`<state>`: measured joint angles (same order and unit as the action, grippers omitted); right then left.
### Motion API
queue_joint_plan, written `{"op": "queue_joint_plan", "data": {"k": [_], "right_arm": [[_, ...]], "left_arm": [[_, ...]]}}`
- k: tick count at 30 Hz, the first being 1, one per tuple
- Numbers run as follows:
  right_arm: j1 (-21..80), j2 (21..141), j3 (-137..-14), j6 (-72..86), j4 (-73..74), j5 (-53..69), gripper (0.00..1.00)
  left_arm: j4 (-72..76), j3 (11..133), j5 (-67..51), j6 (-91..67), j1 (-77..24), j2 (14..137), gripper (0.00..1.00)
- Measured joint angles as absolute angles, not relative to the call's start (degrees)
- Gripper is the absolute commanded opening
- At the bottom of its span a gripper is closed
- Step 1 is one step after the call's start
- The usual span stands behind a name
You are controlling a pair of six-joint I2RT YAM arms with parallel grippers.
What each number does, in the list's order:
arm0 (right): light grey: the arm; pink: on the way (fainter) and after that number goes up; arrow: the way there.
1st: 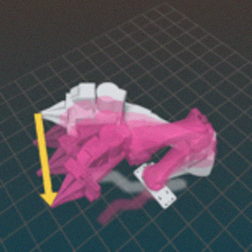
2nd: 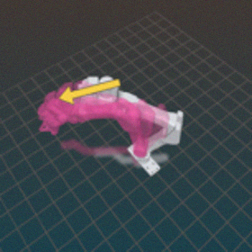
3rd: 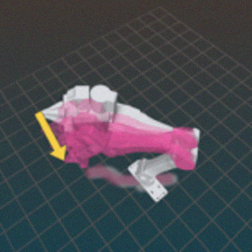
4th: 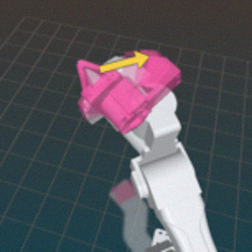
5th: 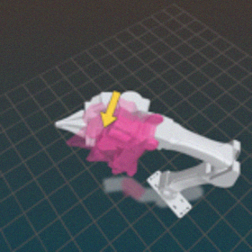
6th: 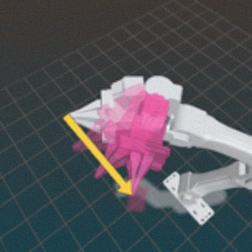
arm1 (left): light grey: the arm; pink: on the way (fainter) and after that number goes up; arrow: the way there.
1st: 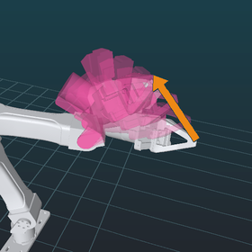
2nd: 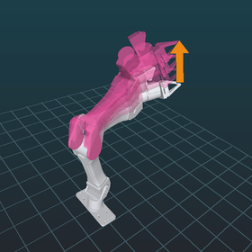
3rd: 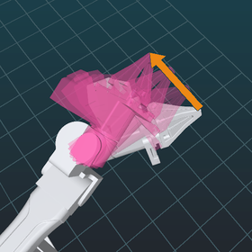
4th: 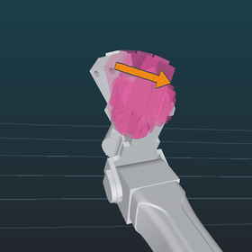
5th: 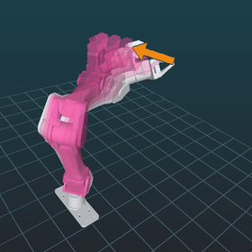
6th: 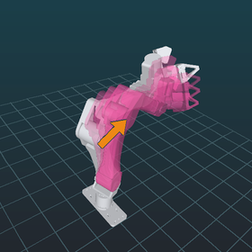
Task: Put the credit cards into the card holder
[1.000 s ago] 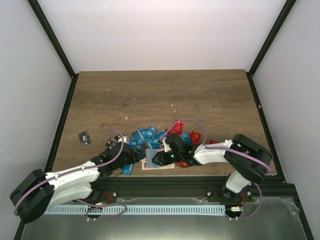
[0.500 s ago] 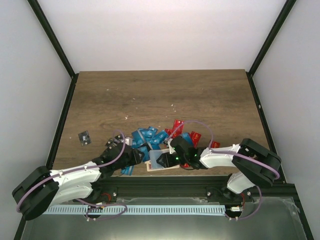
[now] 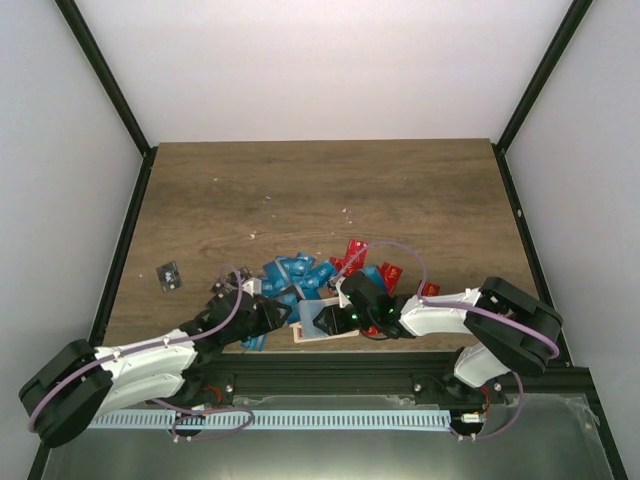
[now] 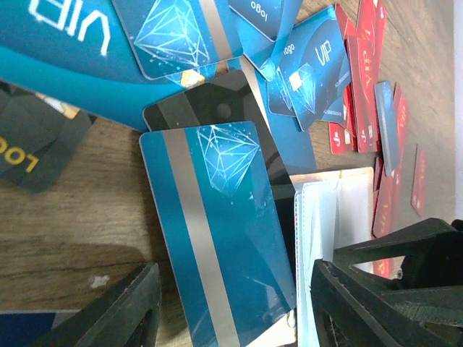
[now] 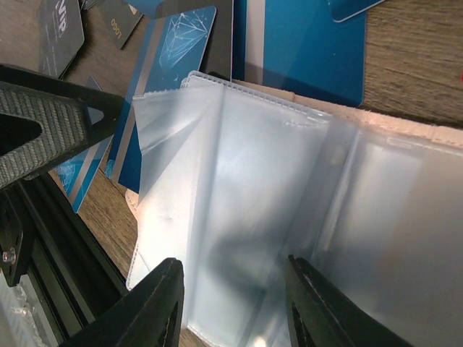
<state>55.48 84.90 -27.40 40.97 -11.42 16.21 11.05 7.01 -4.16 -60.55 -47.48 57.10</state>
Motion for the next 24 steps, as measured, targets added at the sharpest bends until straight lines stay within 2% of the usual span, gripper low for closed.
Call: {"op": "queue_joint_plan", "data": {"k": [7, 13, 18, 24], "right_arm": [[55.48, 84.95, -27.51, 40.99, -11.33, 16.27, 0.41], [55.48, 85.01, -27.59, 41.06, -11.20, 16.45, 0.41], [55.48, 85.01, -27.59, 41.25, -11.20, 16.47, 0.41], [55.48, 85.01, -27.59, 41.41, -11.18, 16.47, 0.41]], "left_arm": [[13.56, 3.68, -5.13, -64.84, -47.48, 53.52, 0.62], [18.72, 2.72, -6.39, -66.50, -47.37, 56.34, 0.57], [25.23, 2.37, -7.68, -67.35, -47.27, 61.76, 0.43], [31.33, 1.76, -8.67, -67.42, -47.22, 67.13, 0.16]]}}
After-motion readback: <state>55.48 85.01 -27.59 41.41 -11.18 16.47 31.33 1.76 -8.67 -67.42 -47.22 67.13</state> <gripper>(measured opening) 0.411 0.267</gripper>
